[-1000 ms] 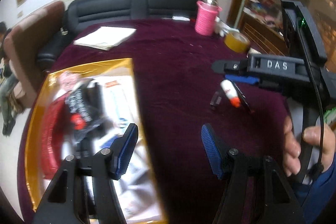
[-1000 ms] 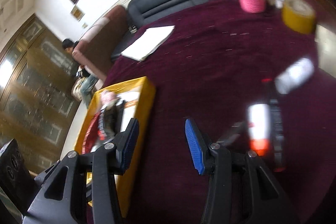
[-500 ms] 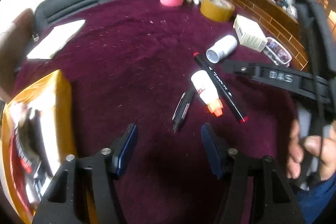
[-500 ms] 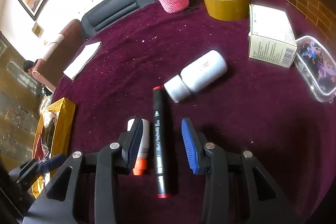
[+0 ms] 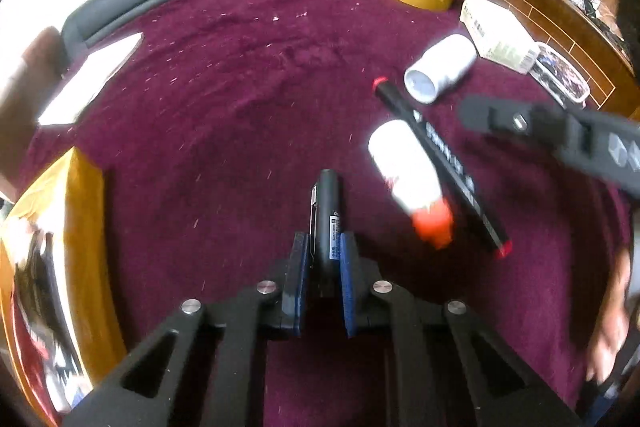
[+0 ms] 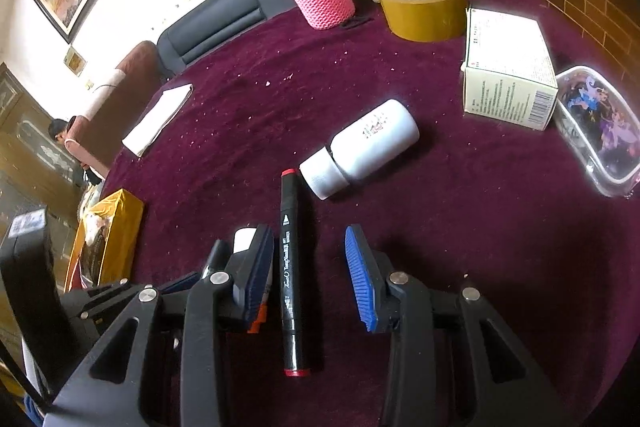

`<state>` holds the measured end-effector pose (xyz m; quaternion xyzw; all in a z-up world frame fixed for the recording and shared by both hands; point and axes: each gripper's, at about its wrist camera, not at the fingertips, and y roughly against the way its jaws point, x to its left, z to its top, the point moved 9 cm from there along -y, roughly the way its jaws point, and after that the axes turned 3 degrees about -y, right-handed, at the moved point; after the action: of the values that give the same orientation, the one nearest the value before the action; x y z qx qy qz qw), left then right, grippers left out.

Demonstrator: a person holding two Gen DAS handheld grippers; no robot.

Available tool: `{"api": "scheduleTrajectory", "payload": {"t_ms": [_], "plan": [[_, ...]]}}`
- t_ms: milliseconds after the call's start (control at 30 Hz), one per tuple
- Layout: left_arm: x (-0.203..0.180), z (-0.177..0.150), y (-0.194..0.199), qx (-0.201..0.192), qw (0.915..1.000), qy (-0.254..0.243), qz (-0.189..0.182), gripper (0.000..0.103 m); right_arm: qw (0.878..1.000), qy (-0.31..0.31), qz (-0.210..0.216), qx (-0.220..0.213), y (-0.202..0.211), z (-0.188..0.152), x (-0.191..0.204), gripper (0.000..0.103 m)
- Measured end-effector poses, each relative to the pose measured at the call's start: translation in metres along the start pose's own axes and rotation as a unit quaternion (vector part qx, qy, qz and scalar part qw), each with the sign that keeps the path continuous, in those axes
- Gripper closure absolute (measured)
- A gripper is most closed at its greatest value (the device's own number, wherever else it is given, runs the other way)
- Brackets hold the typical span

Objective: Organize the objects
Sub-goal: 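Grasp a black marker with the left gripper while the right grasps another black marker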

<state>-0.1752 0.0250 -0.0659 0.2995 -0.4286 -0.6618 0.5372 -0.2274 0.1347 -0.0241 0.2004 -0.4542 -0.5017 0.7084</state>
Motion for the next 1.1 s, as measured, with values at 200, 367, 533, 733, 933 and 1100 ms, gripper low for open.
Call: {"api": "scheduleTrajectory", "payload": {"t_ms": [200, 367, 533, 733, 933, 1100], "plan": [[0.011, -0.020, 0.012, -0.033, 0.9987, 0.034, -0.018, 0.091, 0.999, 0.033, -0.032, 0.025, -0.016, -0.010, 0.004, 0.081], [0.010, -0.018, 0.011, -0.051, 0.9980, 0.034, -0.014, 0.091, 0.993, 0.087, -0.076, 0.020, -0.021, -0.014, 0.017, 0.088], [0.009, -0.015, 0.008, -0.063, 0.9979, 0.015, 0.003, 0.091, 0.966, 0.195, -0.170, 0.015, -0.036, -0.028, 0.028, 0.091], [0.011, -0.013, 0.009, -0.072, 0.9971, 0.025, -0.001, 0.091, 0.958, 0.211, -0.193, 0.003, -0.033, -0.030, 0.026, 0.092], [0.016, -0.013, 0.011, -0.082, 0.9954, 0.045, -0.021, 0.091, 0.983, 0.129, -0.133, -0.009, -0.010, -0.016, 0.011, 0.092], [0.018, -0.013, 0.015, -0.090, 0.9933, 0.062, -0.036, 0.091, 0.991, 0.106, -0.085, -0.021, 0.004, -0.015, 0.023, 0.091]]}}
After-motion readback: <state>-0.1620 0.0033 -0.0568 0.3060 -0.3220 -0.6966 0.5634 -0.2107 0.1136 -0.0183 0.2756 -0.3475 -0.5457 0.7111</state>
